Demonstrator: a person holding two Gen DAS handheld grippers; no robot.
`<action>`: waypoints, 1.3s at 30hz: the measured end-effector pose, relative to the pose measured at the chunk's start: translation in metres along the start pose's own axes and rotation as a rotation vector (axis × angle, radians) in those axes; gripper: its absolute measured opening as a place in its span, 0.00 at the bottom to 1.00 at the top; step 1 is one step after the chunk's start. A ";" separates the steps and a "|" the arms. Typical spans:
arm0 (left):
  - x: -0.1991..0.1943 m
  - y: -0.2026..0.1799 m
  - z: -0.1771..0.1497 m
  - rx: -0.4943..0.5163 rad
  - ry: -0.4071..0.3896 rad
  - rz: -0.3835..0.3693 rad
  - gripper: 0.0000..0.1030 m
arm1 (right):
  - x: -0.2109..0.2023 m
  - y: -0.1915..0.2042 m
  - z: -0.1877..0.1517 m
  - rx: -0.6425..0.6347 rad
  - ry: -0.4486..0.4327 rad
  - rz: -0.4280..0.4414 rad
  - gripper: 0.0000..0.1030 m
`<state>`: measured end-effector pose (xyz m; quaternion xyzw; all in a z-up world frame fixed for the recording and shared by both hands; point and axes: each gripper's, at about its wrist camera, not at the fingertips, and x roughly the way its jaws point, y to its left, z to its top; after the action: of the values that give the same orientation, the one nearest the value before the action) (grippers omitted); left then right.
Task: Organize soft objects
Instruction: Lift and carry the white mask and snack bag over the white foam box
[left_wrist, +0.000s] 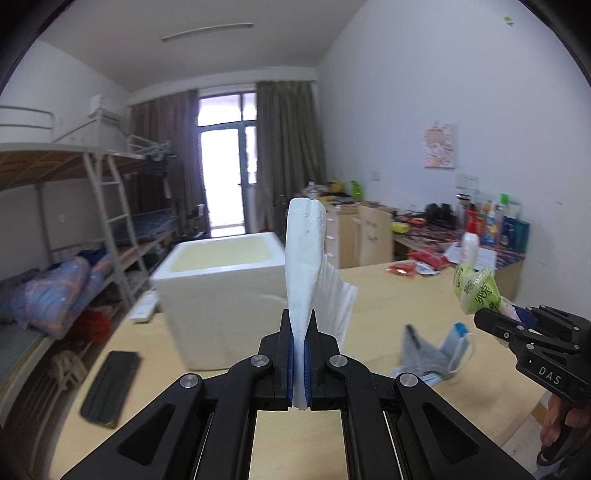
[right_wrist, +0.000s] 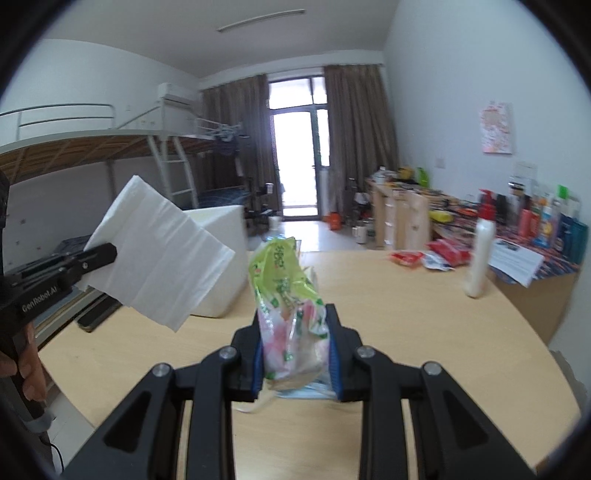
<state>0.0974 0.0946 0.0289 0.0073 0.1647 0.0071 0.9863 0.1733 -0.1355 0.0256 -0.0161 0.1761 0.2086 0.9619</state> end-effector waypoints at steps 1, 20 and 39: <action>-0.004 0.005 -0.001 -0.007 -0.004 0.019 0.04 | 0.003 0.008 0.002 -0.007 -0.003 0.025 0.31; -0.028 0.051 -0.016 -0.093 0.006 0.186 0.04 | 0.028 0.075 0.015 -0.091 0.010 0.238 0.31; -0.018 0.054 0.022 -0.082 -0.024 0.146 0.04 | 0.031 0.080 0.042 -0.113 -0.014 0.224 0.31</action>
<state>0.0867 0.1478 0.0566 -0.0209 0.1514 0.0855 0.9845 0.1813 -0.0462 0.0581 -0.0488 0.1579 0.3246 0.9313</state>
